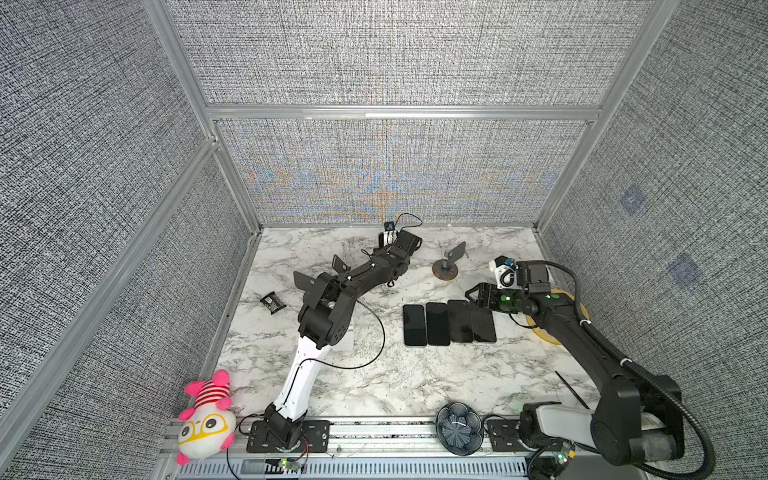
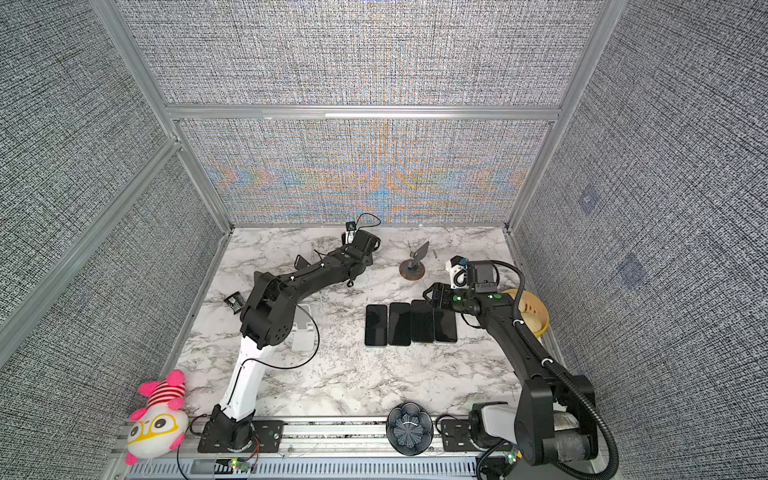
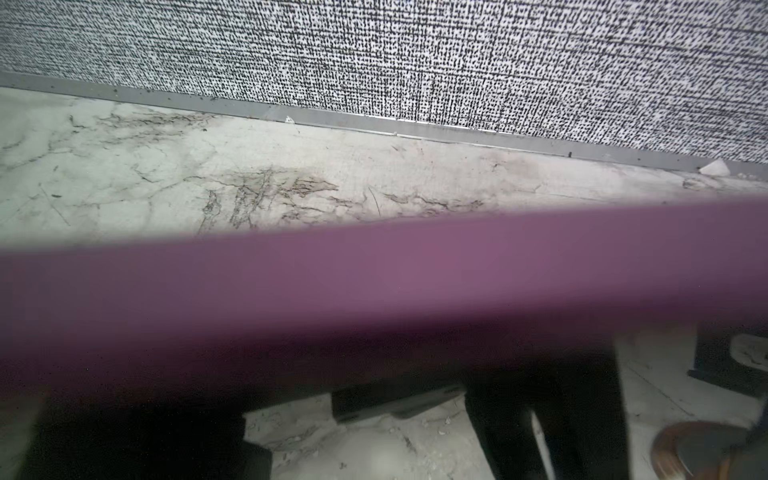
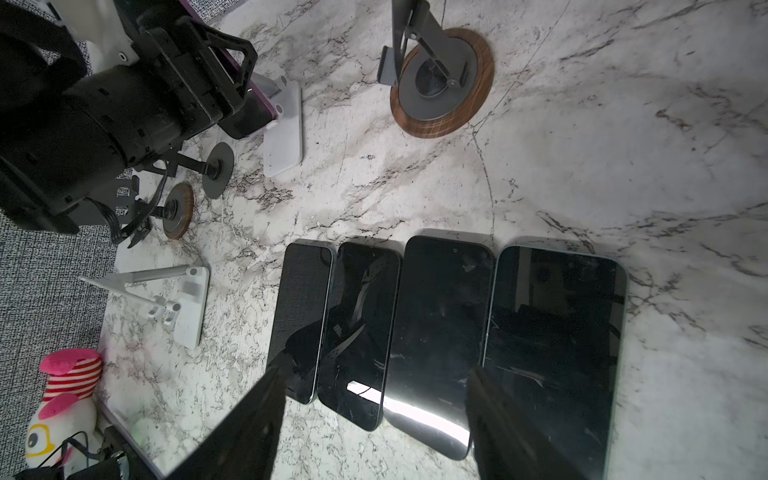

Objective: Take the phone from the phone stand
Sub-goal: 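Lift the purple-edged phone off the white stand with the left gripper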

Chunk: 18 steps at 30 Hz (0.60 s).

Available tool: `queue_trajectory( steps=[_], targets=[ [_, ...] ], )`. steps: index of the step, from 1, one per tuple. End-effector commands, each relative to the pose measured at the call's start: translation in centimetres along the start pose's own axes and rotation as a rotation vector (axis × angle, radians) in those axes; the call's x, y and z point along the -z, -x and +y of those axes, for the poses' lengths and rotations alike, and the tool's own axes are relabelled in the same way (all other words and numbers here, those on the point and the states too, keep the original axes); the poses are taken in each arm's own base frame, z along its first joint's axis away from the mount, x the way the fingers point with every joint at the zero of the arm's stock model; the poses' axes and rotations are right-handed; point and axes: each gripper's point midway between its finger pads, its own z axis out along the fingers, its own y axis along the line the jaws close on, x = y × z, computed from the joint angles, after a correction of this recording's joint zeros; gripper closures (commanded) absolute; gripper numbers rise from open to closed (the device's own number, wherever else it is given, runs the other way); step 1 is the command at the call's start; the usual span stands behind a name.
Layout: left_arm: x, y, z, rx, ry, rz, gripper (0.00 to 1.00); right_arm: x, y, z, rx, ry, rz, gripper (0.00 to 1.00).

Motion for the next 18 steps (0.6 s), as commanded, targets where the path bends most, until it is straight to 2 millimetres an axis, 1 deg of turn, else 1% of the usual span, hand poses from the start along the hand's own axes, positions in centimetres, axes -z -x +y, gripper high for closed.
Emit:
queue_trajectory(
  steps=[1,8,14,18],
  targets=[
    [0.5,0.7,0.5,-0.006,0.013,-0.019,0.28,-0.1,0.0,0.1,0.007,0.008,0.002,0.30],
    [1.3,1.2,0.7,-0.006,0.003,-0.034,0.28,0.0,-0.1,0.1,0.004,0.009,0.002,0.31],
    [2.7,2.5,0.6,0.015,-0.036,-0.068,0.29,0.0,-0.1,0.2,0.004,0.010,0.003,0.31],
    [3.5,3.2,0.1,0.030,-0.082,-0.082,0.29,0.1,-0.1,0.2,0.003,0.009,0.000,0.30]
  ],
)
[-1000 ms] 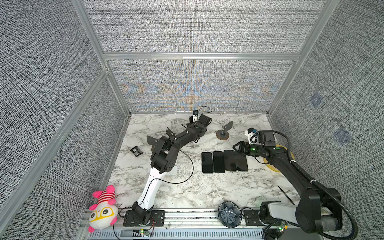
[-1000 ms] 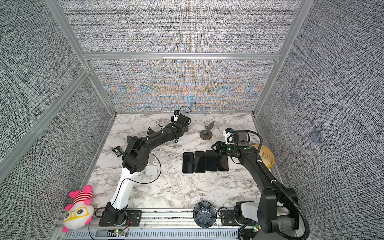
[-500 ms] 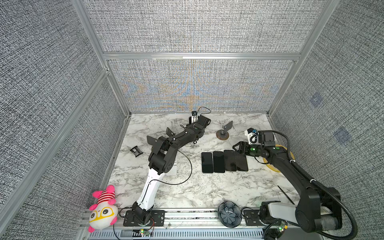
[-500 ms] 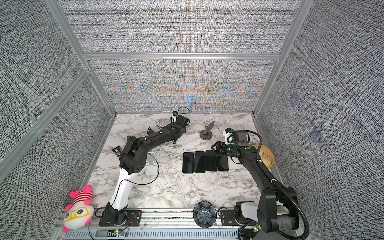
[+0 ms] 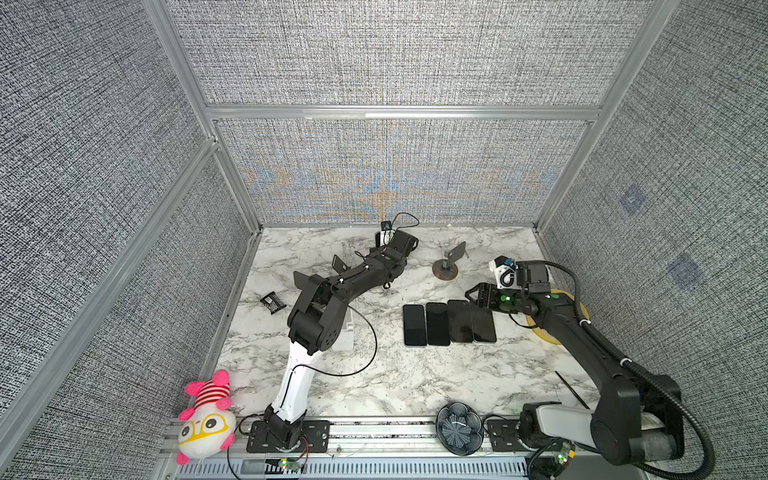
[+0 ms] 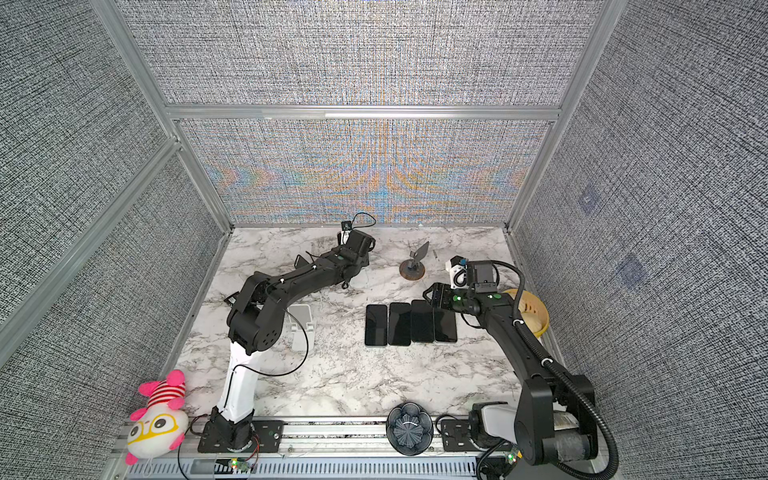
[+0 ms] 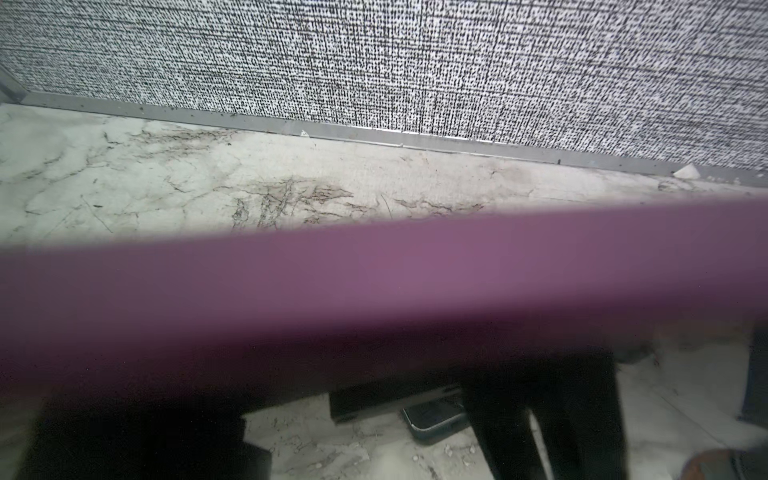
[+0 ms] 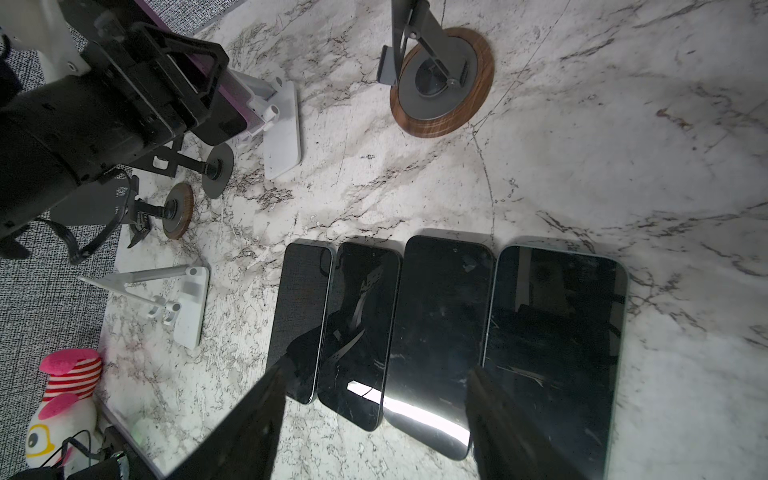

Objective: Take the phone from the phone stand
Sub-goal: 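Lift the purple-edged phone off the white stand with the left gripper, then carry the purple-edged phone toward the row of black phones with the left gripper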

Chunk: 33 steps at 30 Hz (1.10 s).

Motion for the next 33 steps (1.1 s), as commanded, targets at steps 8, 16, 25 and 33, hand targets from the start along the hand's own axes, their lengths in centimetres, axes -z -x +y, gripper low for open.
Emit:
queue_trajectory(
  steps=[8,16,25,33],
  targets=[
    [3.1,3.9,-1.2,0.045,-0.095,-0.090,0.30,0.2,-0.1,0.2,0.007,0.010,0.000,0.31],
    [8.1,6.0,-0.4,0.033,-0.128,-0.119,0.43,0.1,-0.2,0.2,0.007,0.008,0.003,0.31],
    [12.5,0.3,2.6,-0.044,-0.131,0.075,0.62,0.2,-0.4,0.0,0.017,-0.003,0.013,0.31],
    [17.7,-6.2,4.0,-0.110,-0.113,0.379,0.80,0.7,-0.6,-0.4,0.038,-0.041,0.036,0.30]
  ],
)
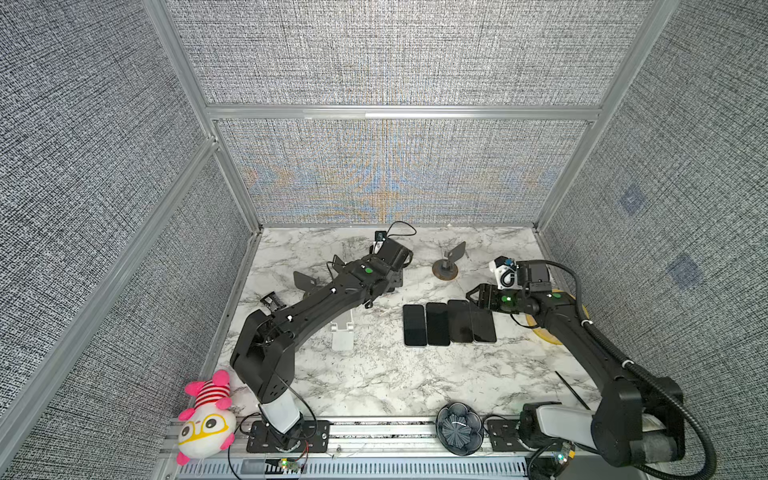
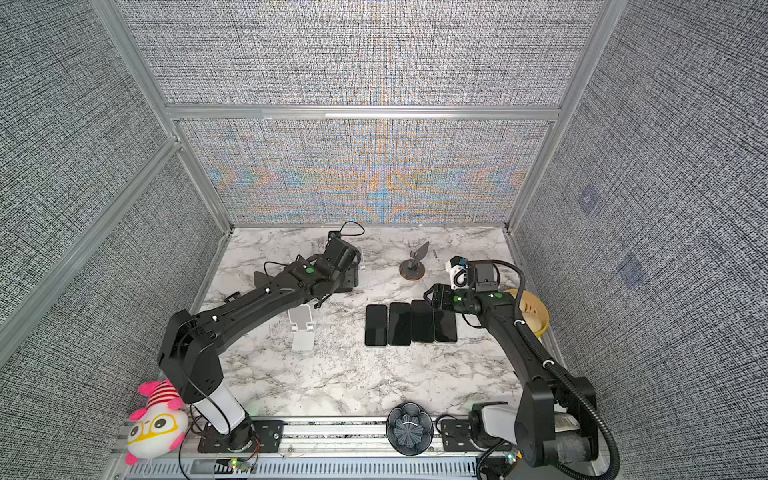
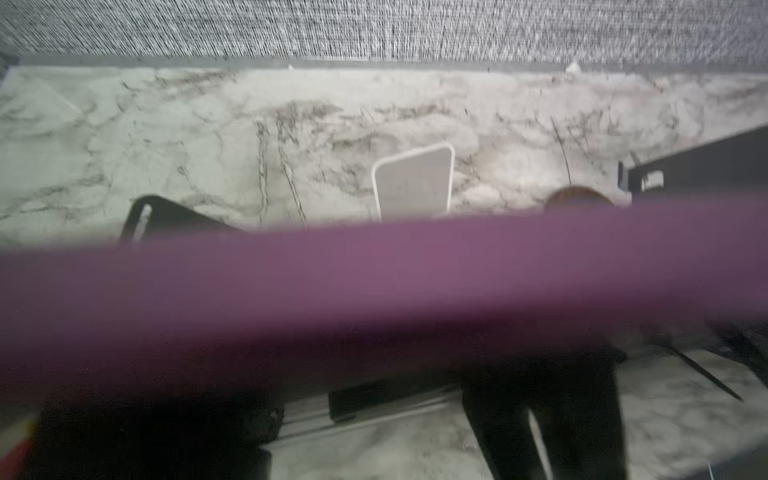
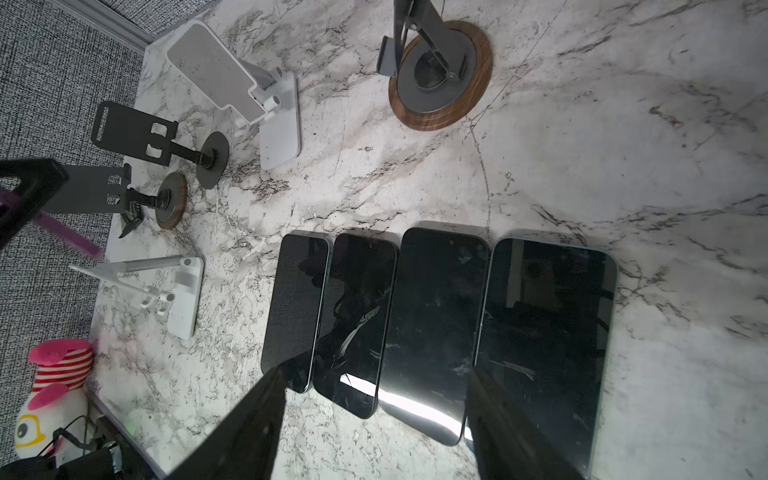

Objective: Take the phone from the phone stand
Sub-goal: 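Carry the purple-edged phone toward the row of black phones with the left gripper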

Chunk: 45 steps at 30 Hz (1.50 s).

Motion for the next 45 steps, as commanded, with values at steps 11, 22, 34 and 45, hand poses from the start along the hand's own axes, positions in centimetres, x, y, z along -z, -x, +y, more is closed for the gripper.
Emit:
queue_trajectory(
  steps=[11,22,34,45],
  targets=[
    [1.4,-11.1,-2.0,0.074,-0.048,0.431,0.95,0.4,-1.1,-0.5,-0.015,-0.032,0.023,0.31],
    [-1.5,-13.9,-1.3,0.083,0.068,0.489,0.96,0.6,-1.7,-0.6,-0.014,-0.037,0.030,0.31],
    [-4.3,-16.1,-0.3,0.042,0.143,0.533,0.91,0.3,-1.9,-0.8,-0.010,-0.039,0.035,0.31],
    [-5.9,-16.9,0.2,0.046,0.110,0.551,0.82,0.4,-1.8,-0.8,-0.010,-0.040,0.036,0.31]
  ],
)
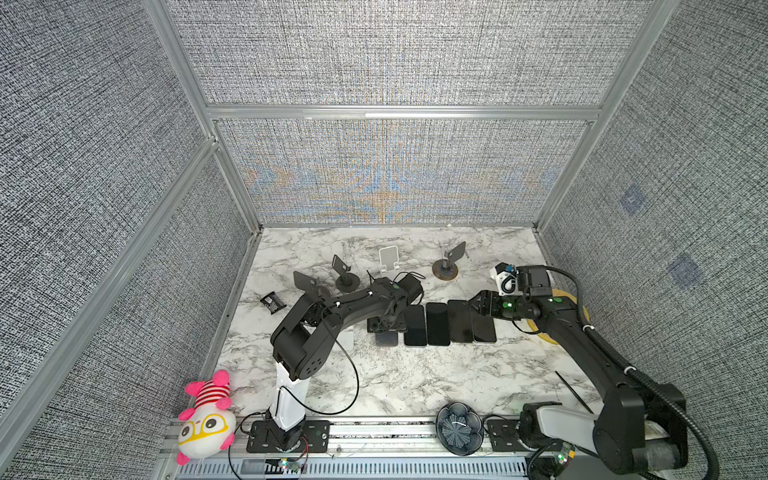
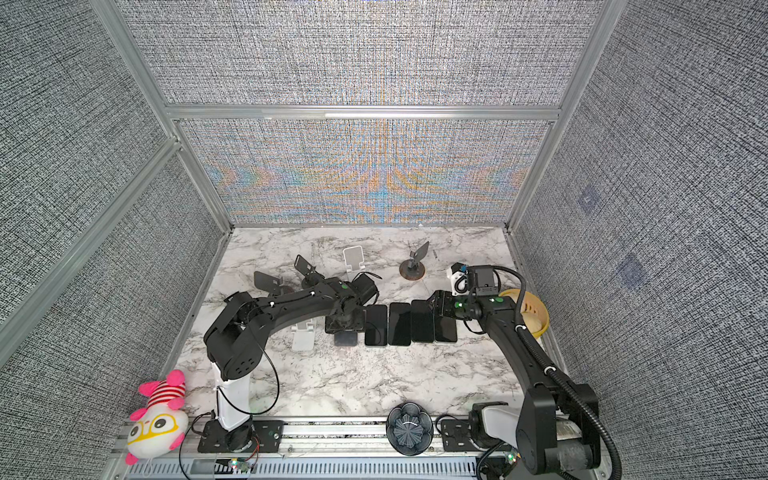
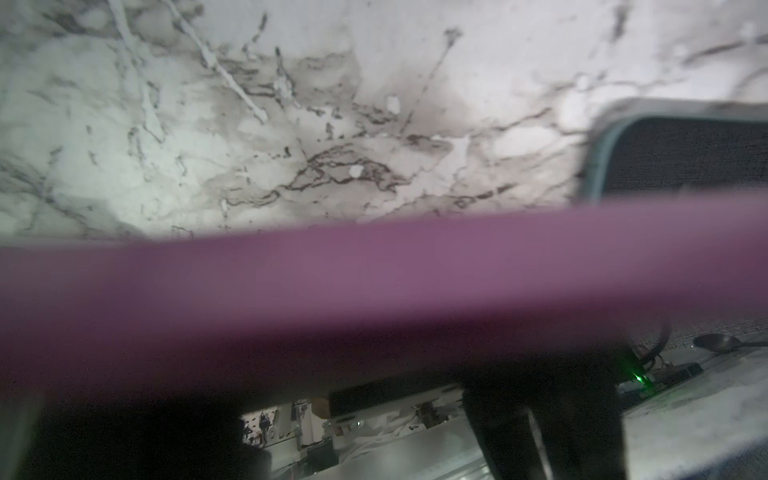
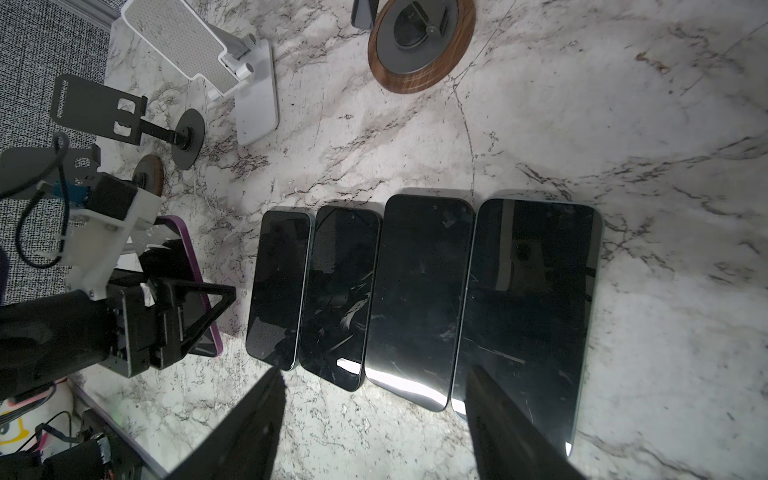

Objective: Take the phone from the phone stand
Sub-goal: 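Carry the purple-edged phone toward the row of black phones with the left gripper, then lower the purple-edged phone flat beside the black phones with the left gripper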

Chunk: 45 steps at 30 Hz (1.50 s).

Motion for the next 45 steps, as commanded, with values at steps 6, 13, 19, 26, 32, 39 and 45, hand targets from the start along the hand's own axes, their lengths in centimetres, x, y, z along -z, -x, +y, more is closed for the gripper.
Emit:
queue_trajectory(
  steps=[6,13,19,26,32,39,45],
  targets=[
    [0.1,0.7,-0.6,-0.026,-0.042,-0.022,0.73,0.2,-0.1,0.0,0.002,-0.005,0.002,0.31],
    [-0.6,0.3,-0.7,-0.032,-0.038,-0.006,0.60,0.3,-0.1,0.1,-0.003,-0.004,0.001,0.30],
    [-1.6,0.2,-1.2,-0.040,-0.047,0.009,0.52,0.3,-0.1,0.1,-0.001,-0.005,0.000,0.31],
    [-2.0,0.2,-1.0,-0.044,-0.034,0.011,0.43,0.4,0.0,0.1,-0.001,-0.007,-0.003,0.30],
    [-1.9,0.2,-0.9,-0.043,-0.032,0.010,0.33,0.4,0.0,0.1,-0.002,-0.006,-0.001,0.31],
    [-2.1,0.0,-0.9,-0.046,-0.032,0.014,0.27,0.4,0.1,0.2,-0.004,0.000,-0.002,0.30],
    [-2.1,0.1,-0.9,-0.053,-0.028,0.013,0.24,0.5,0.0,0.3,-0.003,-0.002,-0.003,0.31]
  ],
)
